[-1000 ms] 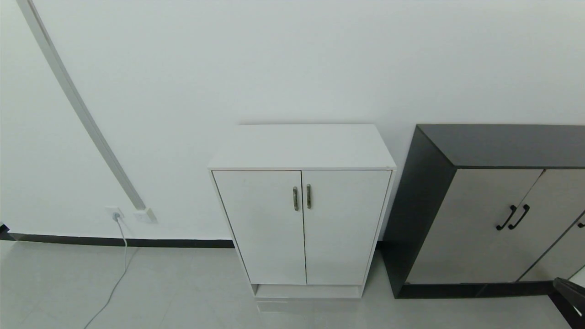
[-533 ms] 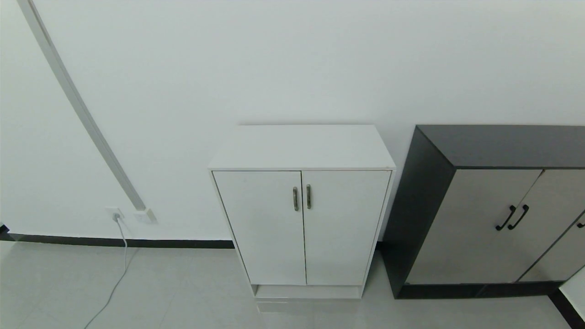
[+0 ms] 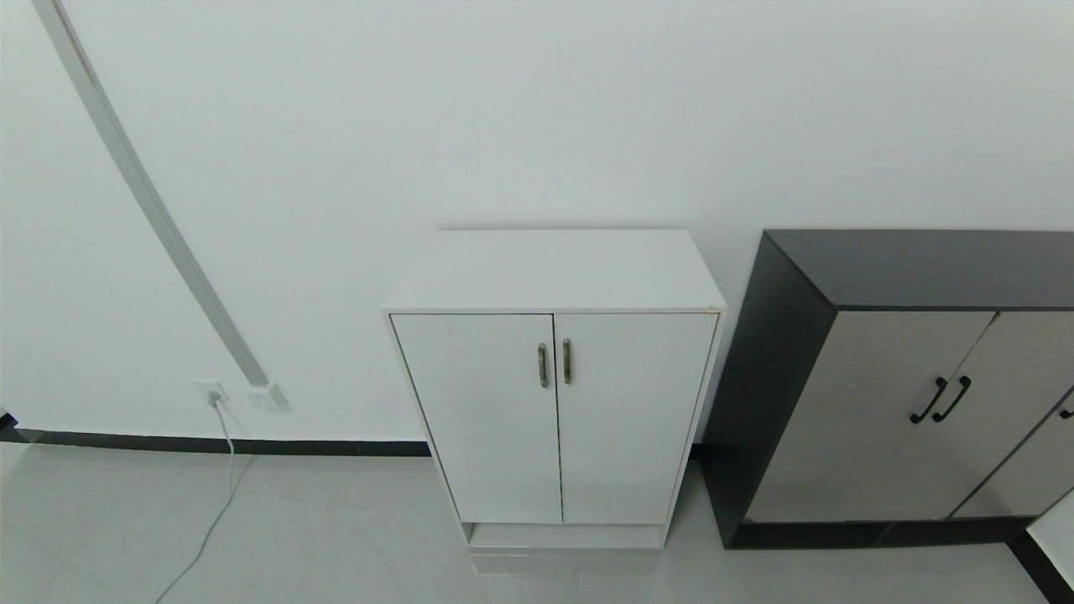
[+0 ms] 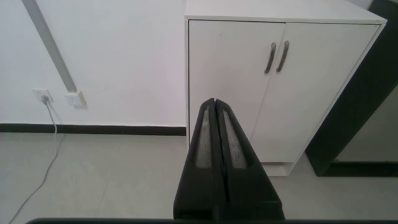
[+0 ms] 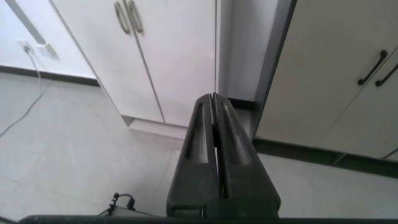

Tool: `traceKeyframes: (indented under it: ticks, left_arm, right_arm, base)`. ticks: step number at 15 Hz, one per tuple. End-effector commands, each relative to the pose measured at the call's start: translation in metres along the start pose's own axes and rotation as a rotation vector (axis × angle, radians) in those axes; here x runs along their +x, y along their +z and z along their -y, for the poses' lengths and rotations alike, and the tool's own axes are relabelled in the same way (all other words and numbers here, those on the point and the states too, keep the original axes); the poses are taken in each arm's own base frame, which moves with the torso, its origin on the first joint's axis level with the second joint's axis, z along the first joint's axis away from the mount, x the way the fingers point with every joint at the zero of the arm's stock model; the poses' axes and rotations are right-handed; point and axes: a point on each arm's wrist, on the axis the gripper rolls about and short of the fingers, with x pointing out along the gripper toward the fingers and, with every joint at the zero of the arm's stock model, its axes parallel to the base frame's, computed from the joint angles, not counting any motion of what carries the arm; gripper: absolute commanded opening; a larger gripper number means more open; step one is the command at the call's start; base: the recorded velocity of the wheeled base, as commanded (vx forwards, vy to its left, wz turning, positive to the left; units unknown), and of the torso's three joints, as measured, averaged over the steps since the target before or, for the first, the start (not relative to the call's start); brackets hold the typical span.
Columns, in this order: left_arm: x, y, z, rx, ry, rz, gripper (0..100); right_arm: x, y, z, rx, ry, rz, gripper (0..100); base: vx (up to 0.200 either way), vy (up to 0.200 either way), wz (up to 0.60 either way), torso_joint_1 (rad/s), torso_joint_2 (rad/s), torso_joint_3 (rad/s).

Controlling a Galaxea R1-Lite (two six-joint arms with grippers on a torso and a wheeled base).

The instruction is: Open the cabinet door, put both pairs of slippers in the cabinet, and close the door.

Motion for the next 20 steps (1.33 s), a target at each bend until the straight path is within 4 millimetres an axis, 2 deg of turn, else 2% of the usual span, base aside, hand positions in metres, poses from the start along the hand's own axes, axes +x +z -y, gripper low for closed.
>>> traceKeyframes:
  ticks: [1,6,9,12,14,17,20]
  left_arm:
    - [0.0,0.0,0.0,0.0,0.001,-0.001,0]
    - [0.0,0.0,0.0,0.0,0.001,-0.001,0]
    - [0.0,0.0,0.0,0.0,0.001,-0.001,0]
    - [0.0,0.0,0.0,-0.002,0.001,-0.001,0]
    - [0.0,0.0,0.0,-0.002,0.002,-0.001,0]
    - [0.0,0.0,0.0,-0.002,0.002,-0.001,0]
    - [0.0,0.0,0.0,-0.002,0.002,-0.001,0]
  right_arm:
    - [-0.001,-0.002,0.0,-0.004,0.007,-0.001,0]
    - [-0.005,-0.007,-0.001,-0.013,0.043,-0.011,0]
    - [-0.005,-0.013,0.0,-0.087,-0.033,-0.044,0]
    - [-0.009,-0.013,0.0,-0.077,-0.075,0.003,0]
    - [-0.01,-0.014,-0.002,-0.058,-0.175,0.026,0]
    - [-0.017,-0.017,-0.004,-0.057,-0.182,0.117,0]
    - [-0.017,-0.017,-0.003,0.011,-0.184,0.129,0]
  base:
    - [0.0,0.0,0.0,0.0,0.0,0.0]
    - [0.0,0.0,0.0,0.0,0.0,0.0]
    - [0.0,0.0,0.0,0.0,0.0,0.0]
    - [0.0,0.0,0.0,0.0,0.0,0.0]
    - [0.0,0.0,0.0,0.0,0.0,0.0]
    - [0.0,0.0,0.0,0.0,0.0,0.0]
    - [0.0,0.0,0.0,0.0,0.0,0.0]
